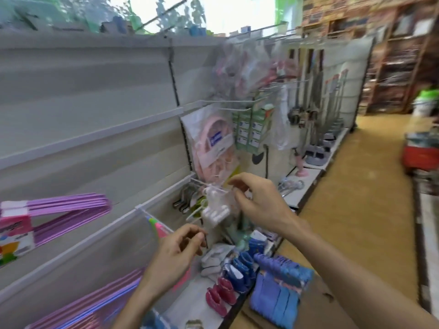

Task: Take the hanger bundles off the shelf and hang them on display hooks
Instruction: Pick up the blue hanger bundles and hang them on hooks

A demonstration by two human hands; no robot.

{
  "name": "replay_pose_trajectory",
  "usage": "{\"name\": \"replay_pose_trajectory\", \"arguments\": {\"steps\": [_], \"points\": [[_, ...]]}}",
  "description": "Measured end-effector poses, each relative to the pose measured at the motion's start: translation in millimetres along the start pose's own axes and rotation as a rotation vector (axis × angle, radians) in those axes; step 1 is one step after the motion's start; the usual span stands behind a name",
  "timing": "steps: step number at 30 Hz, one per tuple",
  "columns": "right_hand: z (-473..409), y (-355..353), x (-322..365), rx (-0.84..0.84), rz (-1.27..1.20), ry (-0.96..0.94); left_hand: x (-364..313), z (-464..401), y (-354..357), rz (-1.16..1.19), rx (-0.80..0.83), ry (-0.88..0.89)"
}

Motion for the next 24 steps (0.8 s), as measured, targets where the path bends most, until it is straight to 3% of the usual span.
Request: {"name": "replay_pose_trajectory", "arguments": {"steps": [13,24], "points": [[59.4,-128.2,-142.2,-0.142,0.155,0.249,-42.6,-84.4,182.8,-0.022,0.289,0.125],[82.4,-154.9,-200.3,-0.17,0.212,0.499,-26.5,-126.5,253.0,0.038,0.474,0.082]]}}
Point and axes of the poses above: each hand's wrist, its own z-axis away from the middle knuckle, its own y-axis out of the palm, x = y × z, the point moved 1 cm from there along -z, towards the middle knuckle
